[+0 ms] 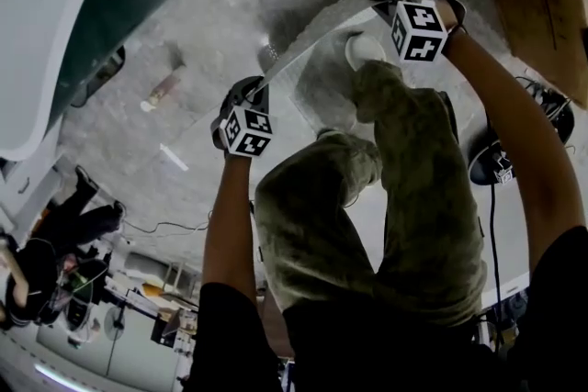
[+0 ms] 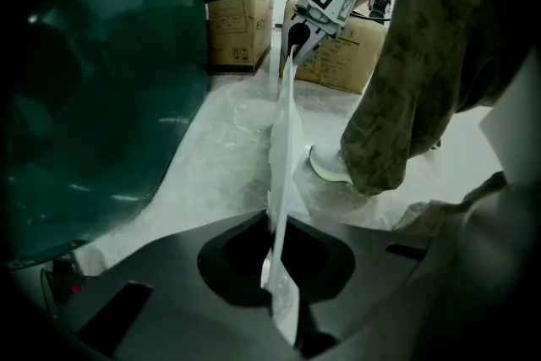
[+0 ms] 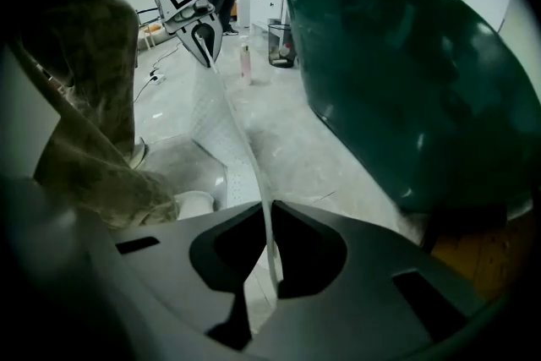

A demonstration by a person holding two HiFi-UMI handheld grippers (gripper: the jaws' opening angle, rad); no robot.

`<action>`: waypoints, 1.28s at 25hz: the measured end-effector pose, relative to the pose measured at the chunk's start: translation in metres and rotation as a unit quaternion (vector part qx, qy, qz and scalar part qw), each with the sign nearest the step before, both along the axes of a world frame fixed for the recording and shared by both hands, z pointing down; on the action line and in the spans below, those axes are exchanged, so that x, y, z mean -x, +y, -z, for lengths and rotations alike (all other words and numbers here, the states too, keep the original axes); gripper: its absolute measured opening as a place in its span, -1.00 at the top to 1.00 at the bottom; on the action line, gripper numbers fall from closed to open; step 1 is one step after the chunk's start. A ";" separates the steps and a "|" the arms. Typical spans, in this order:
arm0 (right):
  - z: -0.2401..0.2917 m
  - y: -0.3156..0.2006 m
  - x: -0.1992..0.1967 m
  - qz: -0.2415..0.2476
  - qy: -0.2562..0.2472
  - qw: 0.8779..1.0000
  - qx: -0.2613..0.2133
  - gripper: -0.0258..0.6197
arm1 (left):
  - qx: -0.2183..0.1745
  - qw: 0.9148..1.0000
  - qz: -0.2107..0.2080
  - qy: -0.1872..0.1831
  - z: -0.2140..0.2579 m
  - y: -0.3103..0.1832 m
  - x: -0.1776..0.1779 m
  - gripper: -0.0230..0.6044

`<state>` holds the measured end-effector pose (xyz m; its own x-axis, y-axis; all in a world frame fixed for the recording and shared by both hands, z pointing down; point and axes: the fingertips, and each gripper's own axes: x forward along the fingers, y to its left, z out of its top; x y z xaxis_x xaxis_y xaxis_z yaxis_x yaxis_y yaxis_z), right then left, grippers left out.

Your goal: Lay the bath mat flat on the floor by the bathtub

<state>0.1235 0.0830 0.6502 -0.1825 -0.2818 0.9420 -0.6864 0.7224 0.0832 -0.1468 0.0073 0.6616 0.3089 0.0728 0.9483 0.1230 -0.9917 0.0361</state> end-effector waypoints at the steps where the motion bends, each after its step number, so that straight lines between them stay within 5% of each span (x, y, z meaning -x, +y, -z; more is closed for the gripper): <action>1: -0.005 -0.005 -0.001 -0.001 0.002 1.000 -0.005 0.83 | -0.005 1.000 -0.003 0.002 -0.006 -0.005 -0.001 0.84; 6: -0.045 -0.015 -0.016 -0.019 0.009 0.999 -0.043 0.83 | -0.033 0.999 -0.018 0.022 -0.043 -0.025 -0.020 0.85; 10: -0.080 -0.025 -0.028 -0.056 0.015 0.996 -0.074 0.83 | -0.041 0.995 -0.073 0.052 -0.078 -0.035 -0.033 0.85; 16: -0.122 -0.043 -0.030 0.023 0.061 0.990 -0.125 0.83 | -0.066 0.984 -0.129 0.100 -0.128 -0.067 -0.039 0.84; 22: -0.152 -0.066 -0.029 0.013 0.076 0.986 -0.149 0.83 | -0.097 0.983 -0.097 0.122 -0.167 -0.100 -0.043 0.84; 32: -0.154 -0.084 -0.030 -0.010 0.099 0.983 -0.154 0.83 | -0.083 0.987 -0.063 0.123 -0.180 -0.119 -0.045 0.84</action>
